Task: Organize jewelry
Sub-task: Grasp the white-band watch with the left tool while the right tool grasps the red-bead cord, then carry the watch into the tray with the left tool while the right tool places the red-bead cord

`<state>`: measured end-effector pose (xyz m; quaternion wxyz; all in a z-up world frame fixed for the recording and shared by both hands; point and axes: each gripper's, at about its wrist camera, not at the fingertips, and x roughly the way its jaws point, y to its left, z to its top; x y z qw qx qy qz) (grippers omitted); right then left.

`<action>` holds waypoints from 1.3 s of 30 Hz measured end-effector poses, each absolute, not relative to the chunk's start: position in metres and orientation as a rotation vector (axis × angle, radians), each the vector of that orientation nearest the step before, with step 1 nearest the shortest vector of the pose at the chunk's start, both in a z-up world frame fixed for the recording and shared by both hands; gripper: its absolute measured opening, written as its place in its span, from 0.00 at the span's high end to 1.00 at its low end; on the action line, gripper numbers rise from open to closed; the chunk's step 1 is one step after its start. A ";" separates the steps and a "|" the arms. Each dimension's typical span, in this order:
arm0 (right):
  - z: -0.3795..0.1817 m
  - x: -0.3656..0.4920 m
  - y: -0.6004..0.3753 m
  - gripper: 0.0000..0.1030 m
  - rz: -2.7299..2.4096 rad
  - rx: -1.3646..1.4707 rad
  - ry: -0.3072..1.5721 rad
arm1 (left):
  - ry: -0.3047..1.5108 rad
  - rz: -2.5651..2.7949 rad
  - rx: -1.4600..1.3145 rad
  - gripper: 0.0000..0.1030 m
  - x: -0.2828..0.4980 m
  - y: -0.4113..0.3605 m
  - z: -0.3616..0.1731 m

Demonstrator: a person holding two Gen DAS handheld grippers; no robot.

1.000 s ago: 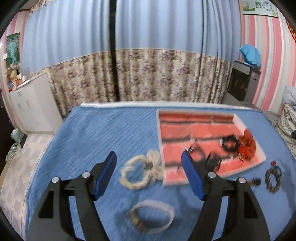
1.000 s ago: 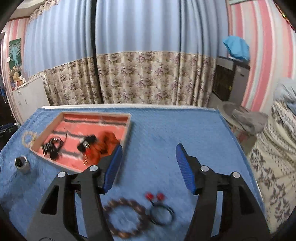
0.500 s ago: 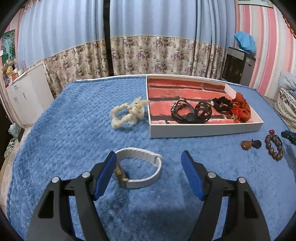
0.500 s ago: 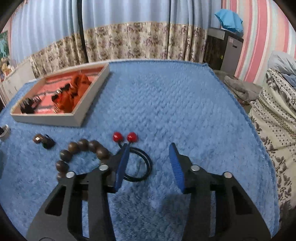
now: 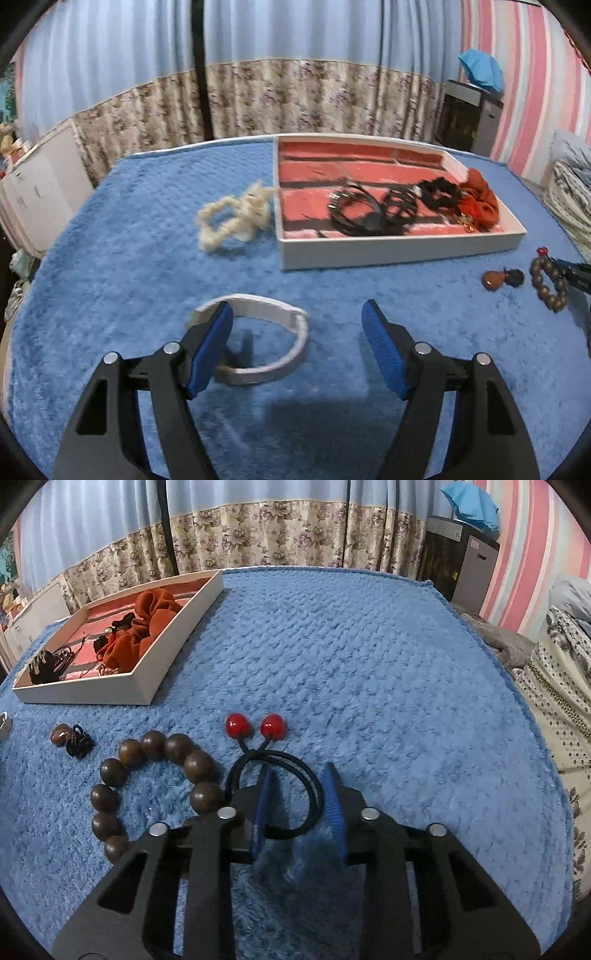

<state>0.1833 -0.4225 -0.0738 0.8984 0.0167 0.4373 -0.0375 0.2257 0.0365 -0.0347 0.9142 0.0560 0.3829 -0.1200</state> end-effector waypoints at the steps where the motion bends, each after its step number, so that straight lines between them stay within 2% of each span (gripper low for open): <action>1: -0.073 0.184 -0.422 0.88 -0.067 0.039 0.907 | 0.800 -0.227 0.158 0.31 0.227 0.032 -0.041; 4: -0.071 0.185 -0.422 0.92 -0.066 0.048 0.906 | 0.772 -0.167 0.259 0.35 0.226 0.025 -0.050; 5: -0.071 0.185 -0.423 0.93 -0.064 0.051 0.905 | 0.778 -0.163 0.268 0.43 0.228 0.026 -0.052; 6: -0.071 0.184 -0.423 0.93 -0.063 0.055 0.903 | 0.821 -0.169 0.238 0.69 0.234 0.031 -0.056; 7: -0.071 0.184 -0.423 0.93 -0.060 0.054 0.902 | 0.833 -0.191 0.204 0.76 0.237 0.036 -0.057; 8: -0.071 0.183 -0.422 0.94 -0.057 0.052 0.901 | 0.829 -0.196 0.191 0.78 0.238 0.040 -0.056; 9: -0.071 0.183 -0.423 0.94 -0.054 0.052 0.897 | 0.837 -0.204 0.187 0.86 0.240 0.041 -0.057; 14: -0.061 0.179 -0.426 0.94 -0.042 0.085 0.860 | 0.829 -0.217 0.153 0.91 0.239 0.044 -0.052; 25: 0.008 0.179 -0.401 0.95 0.008 0.052 0.716 | 0.710 -0.255 0.011 0.91 0.241 0.045 0.020; 33: 0.049 0.212 -0.358 0.95 0.099 0.060 0.638 | 0.665 -0.310 -0.014 0.91 0.275 0.016 0.047; 39: 0.055 0.251 -0.321 0.95 0.173 0.075 0.633 | 0.657 -0.356 -0.008 0.91 0.302 -0.014 0.051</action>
